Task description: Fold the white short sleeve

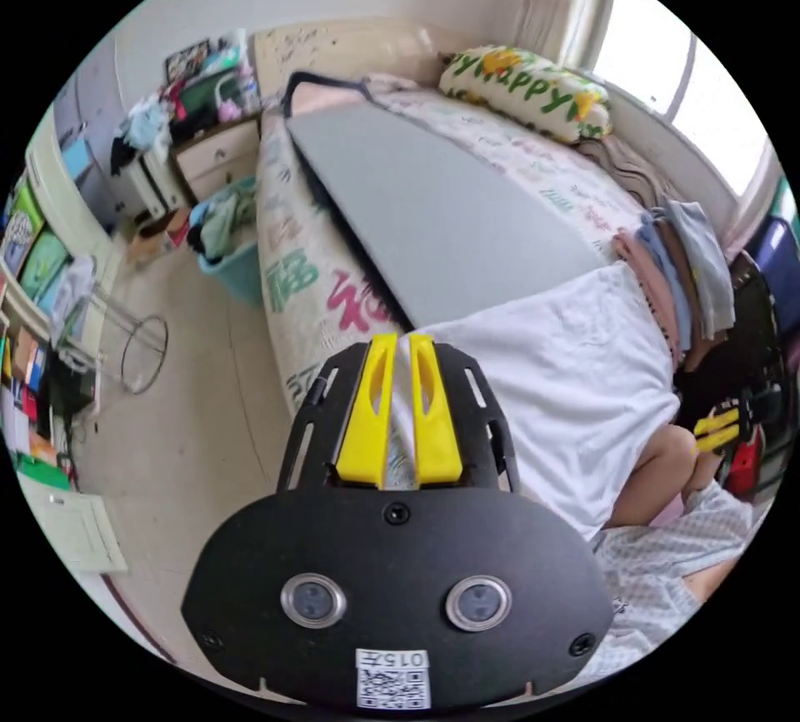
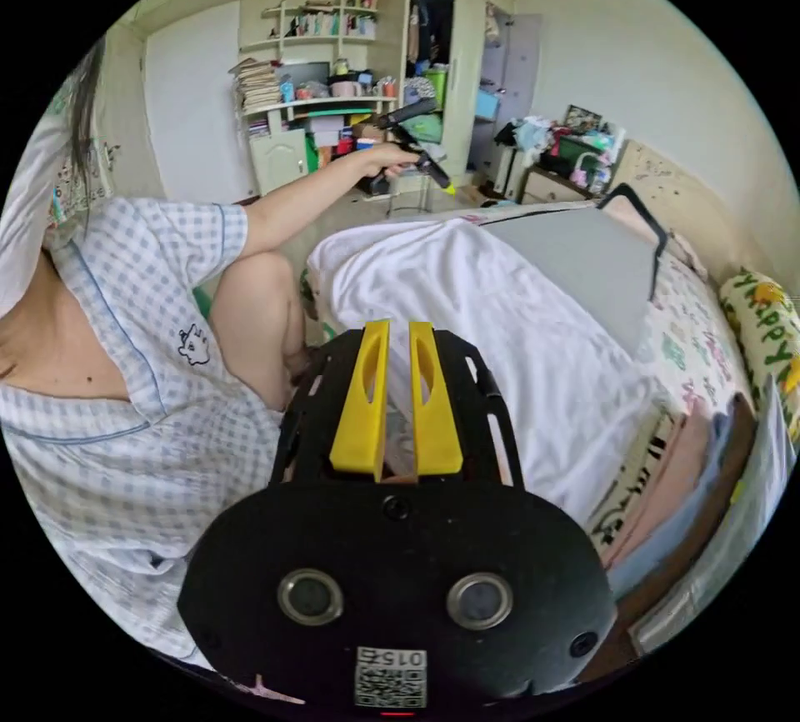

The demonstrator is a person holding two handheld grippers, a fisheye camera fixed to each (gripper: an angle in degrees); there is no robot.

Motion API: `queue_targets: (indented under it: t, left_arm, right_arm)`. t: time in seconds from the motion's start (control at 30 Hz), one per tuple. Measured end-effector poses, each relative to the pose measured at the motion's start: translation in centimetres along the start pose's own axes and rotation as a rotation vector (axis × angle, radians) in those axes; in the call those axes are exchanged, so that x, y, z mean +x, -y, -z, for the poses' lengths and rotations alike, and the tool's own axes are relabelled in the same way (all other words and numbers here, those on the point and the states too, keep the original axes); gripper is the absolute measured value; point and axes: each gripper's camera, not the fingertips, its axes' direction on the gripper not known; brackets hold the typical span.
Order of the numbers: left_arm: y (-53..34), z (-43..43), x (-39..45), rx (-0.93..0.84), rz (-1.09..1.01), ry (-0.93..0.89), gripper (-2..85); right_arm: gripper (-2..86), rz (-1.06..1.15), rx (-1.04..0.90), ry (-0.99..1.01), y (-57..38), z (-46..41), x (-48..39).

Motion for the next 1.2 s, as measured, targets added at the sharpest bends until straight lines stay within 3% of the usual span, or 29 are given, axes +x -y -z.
queue_targets:
  t: [0.17,0.23,0.47,0.77,0.93,1.2]
  left_arm:
    - [3.0,3.9,17.3,0.459,-0.383,-0.253,8.9]
    - [4.5,2.0,23.2,0.464,-0.456,-0.298,8.3]
    - [13.6,-10.0,43.3,0.113,-0.719,-0.231,7.1]
    - [20.1,-20.3,51.7,-0.210,-0.703,-0.107,6.2]
    - [21.2,-21.5,52.4,-0.223,-0.694,-0.120,1.1]
    - [23.4,-22.0,52.5,-0.194,-0.640,-0.127,-0.2]
  right_arm:
    - [5.1,-0.188,-0.035,-0.270,-3.6,5.0,5.1]
    - [5.2,-0.222,-0.024,-0.248,-4.5,6.0,6.4]
    - [9.6,-0.278,-0.113,-0.099,-5.1,7.1,10.8]
    - [7.8,-0.320,-0.180,0.077,-3.4,6.9,15.4]
    - [0.8,-0.285,-0.186,0.035,-2.2,8.7,15.8]
    - [-0.5,-0.193,-0.259,-0.012,-0.7,10.8,15.3]
